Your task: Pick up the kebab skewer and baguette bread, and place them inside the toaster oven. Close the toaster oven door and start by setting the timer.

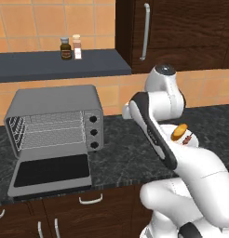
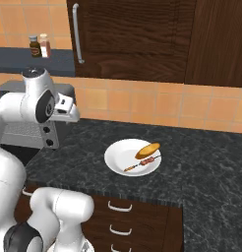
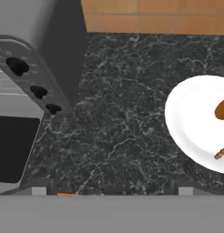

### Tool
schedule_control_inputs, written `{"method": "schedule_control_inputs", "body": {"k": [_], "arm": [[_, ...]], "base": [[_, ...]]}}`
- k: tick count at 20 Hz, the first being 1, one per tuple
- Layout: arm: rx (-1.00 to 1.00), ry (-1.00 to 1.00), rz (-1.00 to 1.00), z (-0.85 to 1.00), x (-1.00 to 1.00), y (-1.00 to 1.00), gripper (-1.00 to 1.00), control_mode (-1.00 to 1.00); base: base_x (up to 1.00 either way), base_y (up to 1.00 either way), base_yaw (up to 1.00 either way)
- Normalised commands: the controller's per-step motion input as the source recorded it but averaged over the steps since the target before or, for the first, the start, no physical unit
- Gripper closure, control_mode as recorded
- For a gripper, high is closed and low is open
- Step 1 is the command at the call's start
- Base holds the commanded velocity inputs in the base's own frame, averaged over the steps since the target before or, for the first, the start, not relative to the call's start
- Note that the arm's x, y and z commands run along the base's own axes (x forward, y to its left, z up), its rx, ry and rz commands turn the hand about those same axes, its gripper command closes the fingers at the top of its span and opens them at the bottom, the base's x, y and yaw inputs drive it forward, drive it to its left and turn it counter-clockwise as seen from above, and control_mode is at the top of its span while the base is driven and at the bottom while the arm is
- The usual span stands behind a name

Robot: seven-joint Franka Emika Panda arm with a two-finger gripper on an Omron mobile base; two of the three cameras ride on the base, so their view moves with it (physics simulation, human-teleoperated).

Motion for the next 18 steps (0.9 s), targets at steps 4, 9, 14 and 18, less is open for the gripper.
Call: {"method": "schedule_control_inputs", "body": {"k": [4, 9, 14, 18], "arm": [[0.0, -0.44, -0.05, -0.04, -0.42, 1.0, -1.0, -1.0], [0.0, -0.31, -0.06, 0.02, -0.36, 1.0, -1.0, -1.0], [0.01, -0.03, -0.13, 0.0, -0.17, 1.0, -1.0, -1.0], [0.0, 0.0, -0.17, -0.17, 0.0, 1.0, -1.0, -1.0]], "base": [[0.0, 0.0, 0.0], [0.0, 0.0, 0.0], [0.0, 0.0, 0.0], [0.0, 0.0, 0.0]]}}
